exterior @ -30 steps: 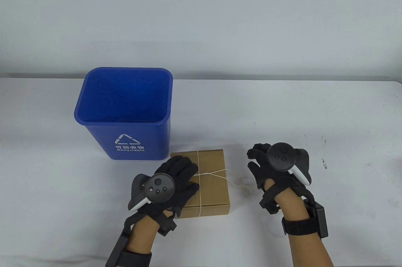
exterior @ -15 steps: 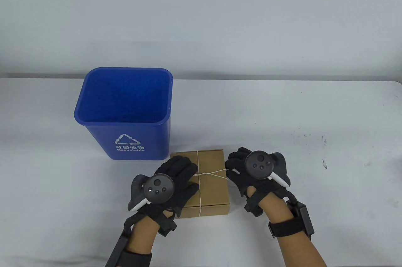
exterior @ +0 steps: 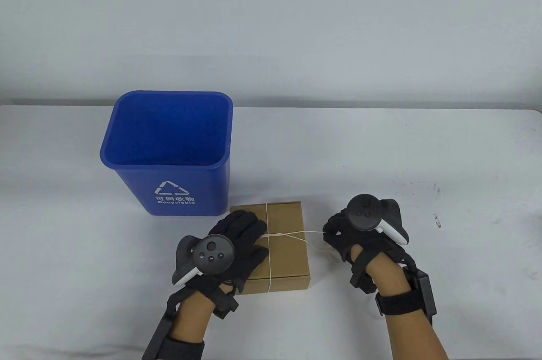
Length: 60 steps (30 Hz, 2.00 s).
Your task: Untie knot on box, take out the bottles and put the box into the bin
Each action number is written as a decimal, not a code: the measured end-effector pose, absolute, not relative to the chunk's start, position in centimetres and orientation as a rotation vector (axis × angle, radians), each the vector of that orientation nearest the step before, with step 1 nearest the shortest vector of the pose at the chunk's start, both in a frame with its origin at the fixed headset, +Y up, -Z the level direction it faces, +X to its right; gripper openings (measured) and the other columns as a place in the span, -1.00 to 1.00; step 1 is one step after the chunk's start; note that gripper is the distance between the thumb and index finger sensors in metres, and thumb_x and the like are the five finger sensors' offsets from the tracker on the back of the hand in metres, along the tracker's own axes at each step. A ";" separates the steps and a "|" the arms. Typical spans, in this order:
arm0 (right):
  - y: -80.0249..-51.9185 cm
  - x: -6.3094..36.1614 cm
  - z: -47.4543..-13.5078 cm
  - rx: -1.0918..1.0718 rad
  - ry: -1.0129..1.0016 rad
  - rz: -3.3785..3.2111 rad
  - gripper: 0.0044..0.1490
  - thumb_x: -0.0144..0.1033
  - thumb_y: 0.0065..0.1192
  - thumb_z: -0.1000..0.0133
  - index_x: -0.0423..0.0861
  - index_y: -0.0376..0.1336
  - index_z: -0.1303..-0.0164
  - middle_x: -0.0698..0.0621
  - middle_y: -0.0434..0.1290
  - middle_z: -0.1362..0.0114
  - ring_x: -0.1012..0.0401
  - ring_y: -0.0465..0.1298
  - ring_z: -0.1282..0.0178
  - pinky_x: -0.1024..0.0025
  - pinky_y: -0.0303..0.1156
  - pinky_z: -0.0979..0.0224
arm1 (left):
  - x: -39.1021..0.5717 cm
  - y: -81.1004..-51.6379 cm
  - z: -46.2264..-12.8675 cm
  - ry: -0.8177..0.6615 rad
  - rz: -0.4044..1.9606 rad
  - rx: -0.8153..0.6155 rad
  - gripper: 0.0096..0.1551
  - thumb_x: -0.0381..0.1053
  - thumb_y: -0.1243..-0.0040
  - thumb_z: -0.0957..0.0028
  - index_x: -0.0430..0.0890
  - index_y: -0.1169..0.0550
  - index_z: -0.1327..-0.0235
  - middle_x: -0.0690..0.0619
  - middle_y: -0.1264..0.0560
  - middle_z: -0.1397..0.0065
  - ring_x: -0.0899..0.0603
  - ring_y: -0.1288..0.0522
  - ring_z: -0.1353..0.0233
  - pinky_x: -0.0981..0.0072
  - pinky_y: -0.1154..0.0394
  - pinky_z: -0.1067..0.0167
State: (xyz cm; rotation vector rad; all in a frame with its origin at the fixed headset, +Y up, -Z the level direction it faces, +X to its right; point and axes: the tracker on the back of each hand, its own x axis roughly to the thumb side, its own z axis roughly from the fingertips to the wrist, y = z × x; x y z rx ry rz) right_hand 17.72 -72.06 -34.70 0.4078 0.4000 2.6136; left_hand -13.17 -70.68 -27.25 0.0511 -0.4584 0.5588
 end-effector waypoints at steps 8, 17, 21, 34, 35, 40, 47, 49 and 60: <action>-73.2 18.8 -35.2 0.299 0.523 2.729 -0.57 -0.21 0.35 -0.05 -0.15 0.48 -0.03 -0.10 0.41 -0.40 -0.30 0.17 -0.53 -0.38 0.08 -0.40 | -13.2 -70.7 -27.3 -0.459 0.560 0.051 -0.21 0.23 -0.23 -0.09 -0.01 -0.38 -0.59 0.00 -0.18 -0.67 -0.29 -0.04 -0.71 -0.33 -0.01 -0.54; -74.1 20.1 -35.6 0.180 0.627 2.817 -0.56 -0.22 0.34 -0.06 -0.16 0.47 -0.05 -0.12 0.38 -0.43 -0.32 0.15 -0.53 -0.39 0.06 -0.41 | -13.2 -70.7 -27.3 -0.459 0.563 0.050 -0.21 0.23 -0.23 -0.09 -0.01 -0.38 -0.58 -0.02 -0.19 -0.66 -0.29 -0.04 -0.71 -0.33 -0.01 -0.54; -73.9 20.7 -35.7 0.135 0.617 2.876 -0.57 -0.23 0.35 -0.05 -0.15 0.48 -0.04 -0.11 0.37 -0.44 -0.31 0.15 -0.54 -0.39 0.06 -0.41 | -13.2 -70.7 -27.2 -0.460 0.563 0.049 -0.21 0.23 -0.23 -0.09 -0.01 -0.38 -0.58 -0.01 -0.19 -0.66 -0.29 -0.04 -0.71 -0.33 -0.01 -0.54; -71.4 18.8 -34.8 0.411 0.385 2.644 -0.32 -0.26 0.31 -0.06 -0.21 0.25 -0.38 -0.18 0.15 -0.57 -0.32 0.05 -0.57 -0.40 0.01 -0.42 | -13.3 -70.7 -27.3 -0.460 0.566 0.049 -0.21 0.23 -0.23 -0.09 -0.01 -0.38 -0.58 0.00 -0.18 -0.67 -0.29 -0.04 -0.71 -0.33 -0.01 -0.54; -71.2 18.2 -34.6 0.467 0.369 2.594 -0.32 -0.25 0.31 -0.06 -0.21 0.26 -0.38 -0.18 0.16 -0.57 -0.32 0.05 -0.57 -0.41 0.01 -0.42 | -13.3 -70.7 -27.3 -0.460 0.566 0.049 -0.21 0.23 -0.23 -0.08 -0.01 -0.38 -0.59 -0.01 -0.18 -0.67 -0.29 -0.04 -0.71 -0.33 -0.01 -0.54; -70.7 15.5 -33.6 0.595 0.284 2.563 -0.33 -0.23 0.32 -0.06 -0.21 0.28 -0.36 -0.18 0.17 -0.57 -0.32 0.06 -0.57 -0.40 0.02 -0.42 | -13.3 -70.7 -27.2 -0.462 0.566 0.047 -0.21 0.23 -0.23 -0.09 -0.01 -0.38 -0.59 0.00 -0.18 -0.67 -0.29 -0.04 -0.71 -0.33 -0.01 -0.54; -71.3 14.4 -33.5 0.653 0.183 2.527 -0.53 -0.23 0.35 -0.04 -0.12 0.46 -0.12 -0.11 0.33 -0.48 -0.29 0.15 -0.56 -0.39 0.07 -0.42 | -13.3 -70.7 -27.2 -0.462 0.566 0.046 -0.21 0.23 -0.23 -0.08 -0.01 -0.38 -0.59 0.00 -0.18 -0.67 -0.29 -0.04 -0.71 -0.33 -0.01 -0.54; -71.3 14.7 -33.7 0.638 0.180 2.541 -0.55 -0.22 0.35 -0.04 -0.11 0.48 -0.09 -0.09 0.37 -0.46 -0.29 0.17 -0.55 -0.38 0.09 -0.42 | -13.3 -70.7 -27.2 -0.462 0.566 0.046 -0.21 0.23 -0.23 -0.09 -0.01 -0.38 -0.58 -0.01 -0.18 -0.67 -0.29 -0.04 -0.71 -0.33 -0.01 -0.54; -72.8 17.3 -34.8 0.454 0.302 2.703 -0.56 -0.24 0.34 -0.05 -0.12 0.48 -0.08 -0.10 0.38 -0.44 -0.30 0.17 -0.54 -0.38 0.09 -0.41 | -13.3 -70.7 -27.2 -0.462 0.566 0.046 -0.21 0.23 -0.23 -0.09 -0.01 -0.38 -0.59 0.00 -0.18 -0.67 -0.29 -0.04 -0.71 -0.33 -0.01 -0.54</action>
